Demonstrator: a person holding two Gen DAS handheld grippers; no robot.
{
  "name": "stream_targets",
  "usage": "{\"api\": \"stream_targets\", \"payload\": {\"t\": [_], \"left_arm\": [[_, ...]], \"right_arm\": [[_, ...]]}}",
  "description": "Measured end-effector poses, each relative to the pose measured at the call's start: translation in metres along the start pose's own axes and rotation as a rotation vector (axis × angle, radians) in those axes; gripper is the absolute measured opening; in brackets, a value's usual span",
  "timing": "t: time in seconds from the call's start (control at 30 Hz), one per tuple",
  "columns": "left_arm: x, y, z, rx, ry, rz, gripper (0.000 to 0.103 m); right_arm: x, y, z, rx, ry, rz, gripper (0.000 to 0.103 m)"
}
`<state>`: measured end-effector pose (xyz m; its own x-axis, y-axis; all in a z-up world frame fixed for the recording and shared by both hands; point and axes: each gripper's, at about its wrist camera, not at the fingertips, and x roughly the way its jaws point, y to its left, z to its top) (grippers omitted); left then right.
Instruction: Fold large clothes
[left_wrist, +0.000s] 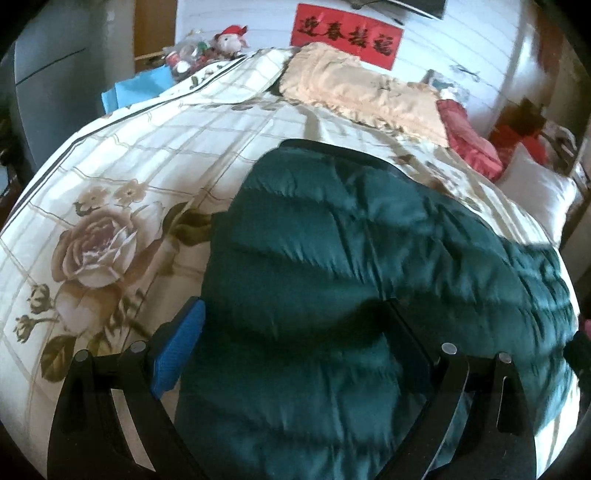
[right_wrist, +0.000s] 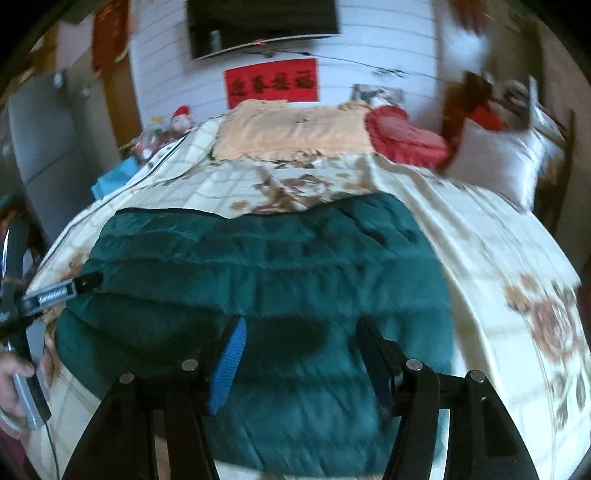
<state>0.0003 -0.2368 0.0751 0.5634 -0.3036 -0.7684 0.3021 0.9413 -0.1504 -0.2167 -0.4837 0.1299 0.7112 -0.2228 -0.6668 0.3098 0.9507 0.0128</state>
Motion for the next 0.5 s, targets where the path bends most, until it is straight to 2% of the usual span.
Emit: {"api": "stream_targets", "payload": {"t": [0.07, 0.13, 0.27, 0.4, 0.5], "left_arm": [[0.013, 0.002, 0.008, -0.01, 0.024, 0.011, 0.096], [0.023, 0.005, 0.013, -0.024, 0.049, 0.01, 0.101], [0.044, 0.014, 0.02, -0.073, 0.116, -0.041, 0.103], [0.046, 0.012, 0.018, -0.059, 0.089, -0.041, 0.103], [0.046, 0.007, 0.017, -0.038, 0.068, -0.024, 0.103]], "right_arm": [[0.015, 0.006, 0.008, -0.033, -0.009, -0.024, 0.059], [0.031, 0.008, 0.018, -0.045, -0.019, -0.042, 0.059], [0.058, -0.001, 0.032, -0.002, -0.017, -0.082, 0.061], [0.085, -0.016, 0.032, 0.093, 0.03, -0.086, 0.07], [0.094, -0.019, 0.026, 0.111, 0.052, -0.082, 0.071]]}}
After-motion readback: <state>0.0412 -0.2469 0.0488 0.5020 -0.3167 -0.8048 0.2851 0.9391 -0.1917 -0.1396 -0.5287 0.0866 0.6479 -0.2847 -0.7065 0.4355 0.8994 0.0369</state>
